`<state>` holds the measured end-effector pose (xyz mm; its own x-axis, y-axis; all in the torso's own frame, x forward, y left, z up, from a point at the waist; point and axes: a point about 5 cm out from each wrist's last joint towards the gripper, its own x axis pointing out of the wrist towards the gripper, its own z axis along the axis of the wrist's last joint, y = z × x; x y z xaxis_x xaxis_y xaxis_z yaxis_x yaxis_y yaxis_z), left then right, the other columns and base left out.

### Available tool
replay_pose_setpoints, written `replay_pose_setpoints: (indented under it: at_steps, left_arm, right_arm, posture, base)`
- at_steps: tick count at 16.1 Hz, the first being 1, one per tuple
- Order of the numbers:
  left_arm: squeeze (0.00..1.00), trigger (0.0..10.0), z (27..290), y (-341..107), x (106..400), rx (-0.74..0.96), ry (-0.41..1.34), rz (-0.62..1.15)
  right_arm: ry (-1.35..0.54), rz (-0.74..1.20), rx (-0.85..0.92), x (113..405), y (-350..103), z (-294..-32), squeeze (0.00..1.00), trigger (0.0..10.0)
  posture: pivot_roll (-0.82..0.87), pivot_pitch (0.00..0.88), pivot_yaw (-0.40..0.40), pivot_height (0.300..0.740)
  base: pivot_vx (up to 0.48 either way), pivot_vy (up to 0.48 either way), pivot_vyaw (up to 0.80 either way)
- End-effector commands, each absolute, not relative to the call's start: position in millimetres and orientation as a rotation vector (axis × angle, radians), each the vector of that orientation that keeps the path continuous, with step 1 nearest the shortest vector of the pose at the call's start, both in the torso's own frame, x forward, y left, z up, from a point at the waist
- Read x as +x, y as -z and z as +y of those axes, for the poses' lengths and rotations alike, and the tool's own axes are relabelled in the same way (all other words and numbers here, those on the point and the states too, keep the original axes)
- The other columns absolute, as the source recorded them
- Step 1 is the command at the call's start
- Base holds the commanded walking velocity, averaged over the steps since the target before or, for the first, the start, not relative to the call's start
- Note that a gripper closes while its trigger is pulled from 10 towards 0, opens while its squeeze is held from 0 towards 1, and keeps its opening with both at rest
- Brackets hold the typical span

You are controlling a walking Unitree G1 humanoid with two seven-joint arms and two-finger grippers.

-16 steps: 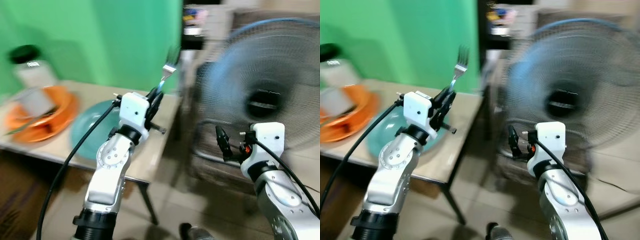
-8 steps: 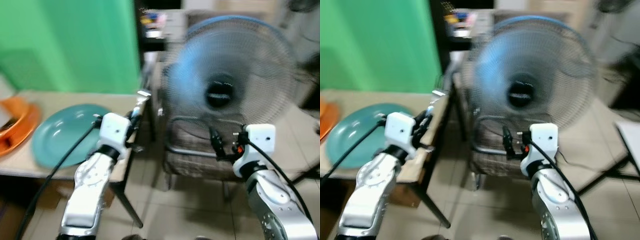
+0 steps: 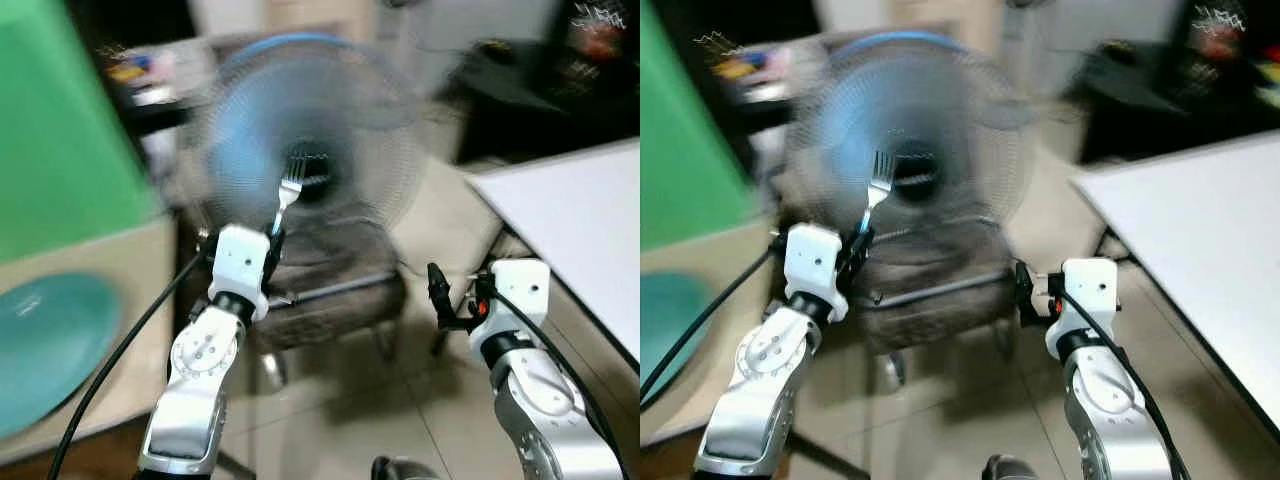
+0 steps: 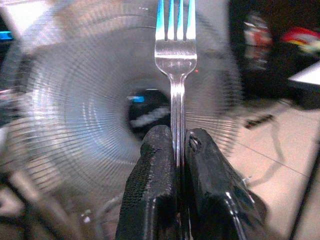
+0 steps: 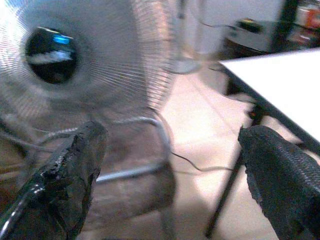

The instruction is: Setting the table

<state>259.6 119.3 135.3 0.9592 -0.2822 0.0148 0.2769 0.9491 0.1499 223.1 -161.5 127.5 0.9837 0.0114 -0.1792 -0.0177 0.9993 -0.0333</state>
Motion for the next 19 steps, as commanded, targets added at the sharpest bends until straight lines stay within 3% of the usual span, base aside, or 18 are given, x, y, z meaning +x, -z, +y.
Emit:
replay_pose_setpoints:
  at_steps: [1, 9, 19]
  left_arm:
    - [0.0, 10.0, 121, -139, 257, 0.163, 0.292, -0.05]
    - [0.0, 10.0, 143, -131, 247, 0.153, 0.123, -0.023]
    - [0.0, 10.0, 125, -133, 256, 0.148, 0.244, -0.031]
  right_arm:
    - [-0.025, 0.157, -0.055, 226, -131, -159, 0.0, 10.0]
    - [-0.097, 0.187, -0.07, 232, -127, -156, 0.0, 10.0]
    - [0.031, 0.201, -0.027, 220, -124, -171, 0.0, 10.0]
  posture:
    - [-0.08, 0.009, 0.105, 0.74]
    - [-0.06, 0.007, 0.013, 0.74]
    - [-0.1, 0.008, 0.073, 0.74]
  base:
    - [0.0, 0.0, -0.8]
    - [0.0, 0.0, -0.8]
    - [0.0, 0.057, -0.78]
